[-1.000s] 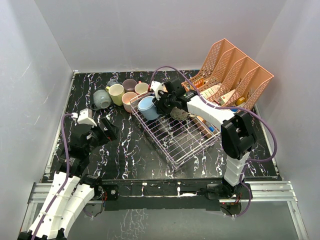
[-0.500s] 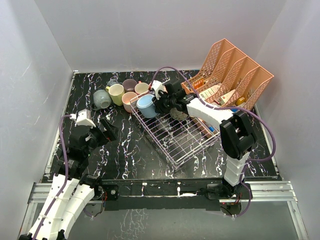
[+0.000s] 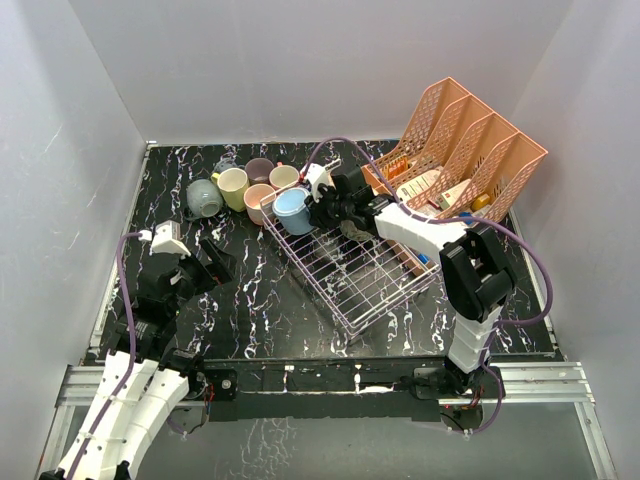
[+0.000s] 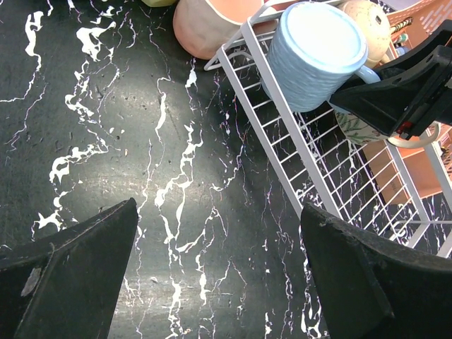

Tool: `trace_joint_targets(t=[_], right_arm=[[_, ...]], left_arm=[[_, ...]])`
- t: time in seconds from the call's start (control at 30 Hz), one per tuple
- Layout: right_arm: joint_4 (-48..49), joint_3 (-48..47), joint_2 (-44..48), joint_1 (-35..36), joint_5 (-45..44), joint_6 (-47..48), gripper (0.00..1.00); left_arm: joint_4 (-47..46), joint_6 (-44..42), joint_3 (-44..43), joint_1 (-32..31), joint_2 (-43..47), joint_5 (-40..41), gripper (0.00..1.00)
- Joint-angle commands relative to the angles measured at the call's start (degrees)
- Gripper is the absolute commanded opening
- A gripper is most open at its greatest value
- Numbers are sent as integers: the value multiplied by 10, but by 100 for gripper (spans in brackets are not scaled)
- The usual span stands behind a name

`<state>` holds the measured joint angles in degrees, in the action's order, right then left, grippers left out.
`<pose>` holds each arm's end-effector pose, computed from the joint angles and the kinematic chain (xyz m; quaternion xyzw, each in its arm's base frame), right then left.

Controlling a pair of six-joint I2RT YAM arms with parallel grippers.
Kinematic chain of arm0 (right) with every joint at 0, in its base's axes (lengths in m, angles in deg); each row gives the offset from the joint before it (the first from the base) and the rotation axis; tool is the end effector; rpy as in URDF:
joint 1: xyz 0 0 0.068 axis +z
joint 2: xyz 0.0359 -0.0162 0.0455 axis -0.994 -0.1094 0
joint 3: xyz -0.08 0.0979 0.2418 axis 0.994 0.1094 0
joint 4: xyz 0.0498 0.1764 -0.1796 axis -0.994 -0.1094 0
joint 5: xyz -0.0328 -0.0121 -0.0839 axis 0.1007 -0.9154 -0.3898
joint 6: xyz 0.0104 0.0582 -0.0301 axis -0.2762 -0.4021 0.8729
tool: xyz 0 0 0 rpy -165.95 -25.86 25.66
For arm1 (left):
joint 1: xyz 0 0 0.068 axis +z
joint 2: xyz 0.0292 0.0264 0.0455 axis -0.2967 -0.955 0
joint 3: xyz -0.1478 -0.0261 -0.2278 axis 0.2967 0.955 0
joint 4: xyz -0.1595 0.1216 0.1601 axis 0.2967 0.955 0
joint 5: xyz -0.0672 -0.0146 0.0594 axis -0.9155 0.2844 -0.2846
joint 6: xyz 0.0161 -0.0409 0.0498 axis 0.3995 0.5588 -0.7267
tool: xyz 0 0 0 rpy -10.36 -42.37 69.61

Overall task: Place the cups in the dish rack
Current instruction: Turn the cup upside down in the dish rack.

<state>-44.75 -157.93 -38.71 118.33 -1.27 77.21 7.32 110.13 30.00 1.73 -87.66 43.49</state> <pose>0.3412 0.2544 0.2307 -0.4236 0.7859 0.2115 0.3979 0.1320 -0.0340 0.2899 -0.1404 0.7990 -0.2244 0.5400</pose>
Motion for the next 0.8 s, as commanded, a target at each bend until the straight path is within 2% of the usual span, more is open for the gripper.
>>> trace_joint_targets(t=[0.0, 0.33, 0.67, 0.77], right_arm=[[76, 8, 36, 0, -12, 9, 15], [58, 20, 39, 0, -13, 27, 29], [36, 14, 40, -1, -11, 38, 33], [28, 12, 44, -1, -6, 42, 38]], left_arm=[[6, 2, -3, 2, 2, -4, 97], [6, 8, 6, 2, 11, -7, 97], [1, 9, 4, 2, 6, -14, 97], [1, 10, 3, 2, 6, -16, 97]])
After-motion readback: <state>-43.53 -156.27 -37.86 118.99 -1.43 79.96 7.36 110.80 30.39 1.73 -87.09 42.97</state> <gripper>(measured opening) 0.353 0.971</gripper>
